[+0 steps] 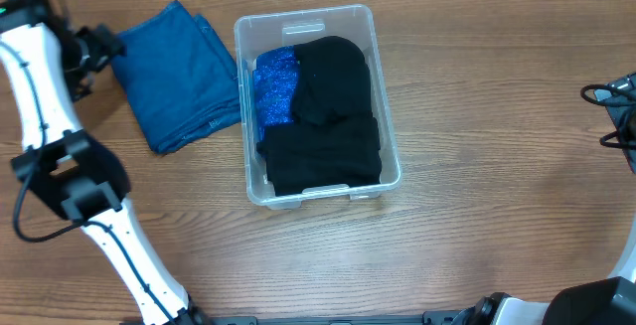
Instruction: Pack container
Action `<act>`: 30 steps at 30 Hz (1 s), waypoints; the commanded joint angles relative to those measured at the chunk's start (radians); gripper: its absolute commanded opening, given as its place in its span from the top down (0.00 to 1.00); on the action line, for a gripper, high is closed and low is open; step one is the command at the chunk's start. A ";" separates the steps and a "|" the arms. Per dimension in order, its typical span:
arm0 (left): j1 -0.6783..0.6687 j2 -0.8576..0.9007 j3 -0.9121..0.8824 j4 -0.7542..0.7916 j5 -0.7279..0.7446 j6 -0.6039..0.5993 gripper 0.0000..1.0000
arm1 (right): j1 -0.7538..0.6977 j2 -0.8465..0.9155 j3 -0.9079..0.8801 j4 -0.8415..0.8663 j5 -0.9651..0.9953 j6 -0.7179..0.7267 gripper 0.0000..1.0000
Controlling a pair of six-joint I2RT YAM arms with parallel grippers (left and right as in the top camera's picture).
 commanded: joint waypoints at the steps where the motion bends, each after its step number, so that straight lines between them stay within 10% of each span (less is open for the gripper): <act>1: 0.030 0.000 -0.043 0.034 0.071 0.057 0.00 | -0.003 0.000 -0.005 0.005 -0.002 0.008 0.00; 30: 0.031 0.002 -0.497 0.470 0.460 0.195 0.00 | -0.003 0.000 -0.005 0.005 -0.002 0.008 0.00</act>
